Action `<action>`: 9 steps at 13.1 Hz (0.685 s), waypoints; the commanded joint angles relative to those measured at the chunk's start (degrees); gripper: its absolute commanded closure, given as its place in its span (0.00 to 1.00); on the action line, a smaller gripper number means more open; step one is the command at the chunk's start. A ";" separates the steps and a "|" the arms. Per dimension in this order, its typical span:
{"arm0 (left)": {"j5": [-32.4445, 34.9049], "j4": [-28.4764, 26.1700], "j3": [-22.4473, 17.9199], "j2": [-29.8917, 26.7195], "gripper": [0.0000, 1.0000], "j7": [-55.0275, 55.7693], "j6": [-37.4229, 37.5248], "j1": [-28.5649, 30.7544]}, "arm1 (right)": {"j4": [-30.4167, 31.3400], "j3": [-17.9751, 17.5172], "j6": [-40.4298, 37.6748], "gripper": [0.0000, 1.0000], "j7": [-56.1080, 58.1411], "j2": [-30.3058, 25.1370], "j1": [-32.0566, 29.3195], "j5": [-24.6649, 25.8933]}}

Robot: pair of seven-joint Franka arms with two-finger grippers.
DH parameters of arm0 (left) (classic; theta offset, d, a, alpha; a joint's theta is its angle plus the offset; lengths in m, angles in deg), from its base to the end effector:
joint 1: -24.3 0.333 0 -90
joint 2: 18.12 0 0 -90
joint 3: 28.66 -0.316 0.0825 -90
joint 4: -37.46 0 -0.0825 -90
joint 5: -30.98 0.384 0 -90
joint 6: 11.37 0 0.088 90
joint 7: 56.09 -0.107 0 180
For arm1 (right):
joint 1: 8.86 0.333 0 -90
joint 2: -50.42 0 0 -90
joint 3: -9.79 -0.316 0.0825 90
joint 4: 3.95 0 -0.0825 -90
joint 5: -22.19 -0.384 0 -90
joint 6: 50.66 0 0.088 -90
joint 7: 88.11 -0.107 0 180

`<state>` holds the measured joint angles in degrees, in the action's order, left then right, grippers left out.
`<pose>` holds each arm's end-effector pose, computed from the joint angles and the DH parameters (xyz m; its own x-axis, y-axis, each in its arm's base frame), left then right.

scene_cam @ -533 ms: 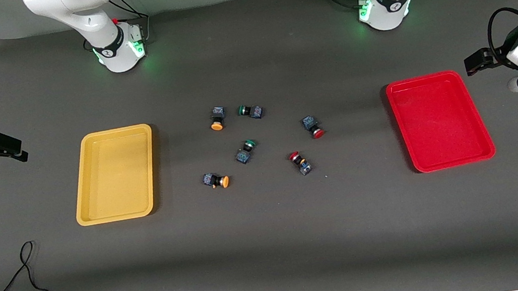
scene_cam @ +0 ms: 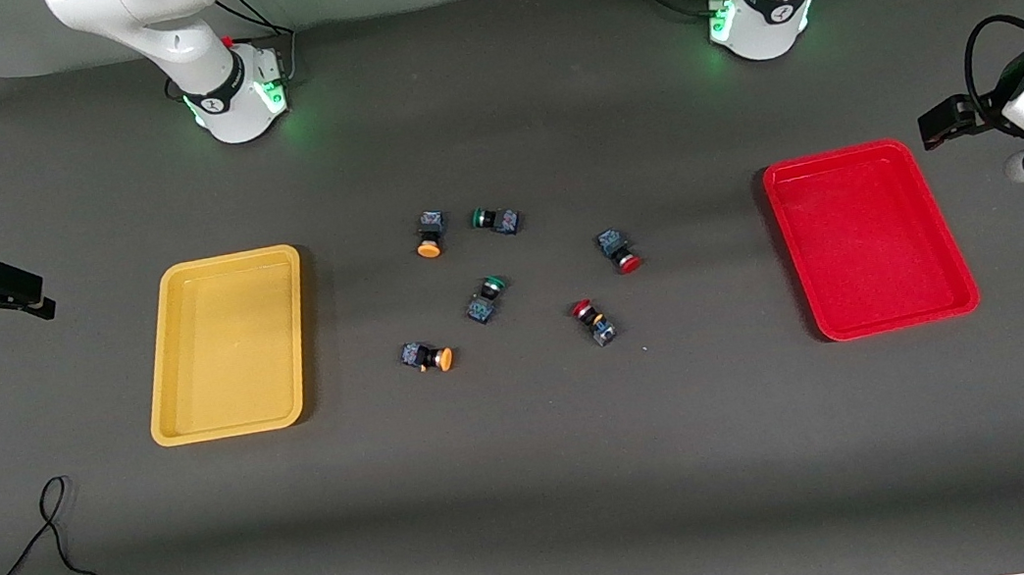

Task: Place red and yellow buttons in trays

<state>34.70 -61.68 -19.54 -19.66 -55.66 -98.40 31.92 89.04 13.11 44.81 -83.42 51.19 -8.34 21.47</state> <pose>0.5325 -0.0077 0.5608 0.9830 -0.0141 -0.1831 -0.0273 -0.9972 -0.0699 0.5659 -0.0262 0.6007 0.9990 0.0318 0.0307 0.0321 -0.9994 -0.0093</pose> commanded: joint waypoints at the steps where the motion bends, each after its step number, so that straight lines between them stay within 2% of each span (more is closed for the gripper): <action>1: 0.68 1.32 -0.15 0.40 0.00 -0.69 1.60 -0.24 | 0.69 -0.34 -0.29 0.00 1.81 -0.51 -0.16 1.25; 4: 0.59 1.84 -0.06 1.01 0.00 -0.69 1.51 -0.85 | 5.86 -0.60 0.41 0.00 -1.76 -1.65 3.95 1.34; 7: 0.41 2.02 0.82 1.10 0.00 0.80 1.69 -3.39 | 15.16 -0.69 6.37 0.00 -19.04 -4.45 13.25 0.20; 8: 0.24 1.32 1.43 1.27 0.00 3.76 1.25 -6.45 | 18.33 -0.69 9.44 0.00 -25.98 -5.42 17.72 -0.24; 9: 0.32 0.36 1.61 2.49 0.00 11.36 -0.23 -10.13 | 20.80 -0.60 12.25 0.00 -33.70 -5.78 22.55 -0.24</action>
<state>34.46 -61.65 -18.33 -19.18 -53.13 -98.43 27.86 102.36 12.15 51.98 -105.36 49.66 6.88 21.19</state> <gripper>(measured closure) 0.000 0.000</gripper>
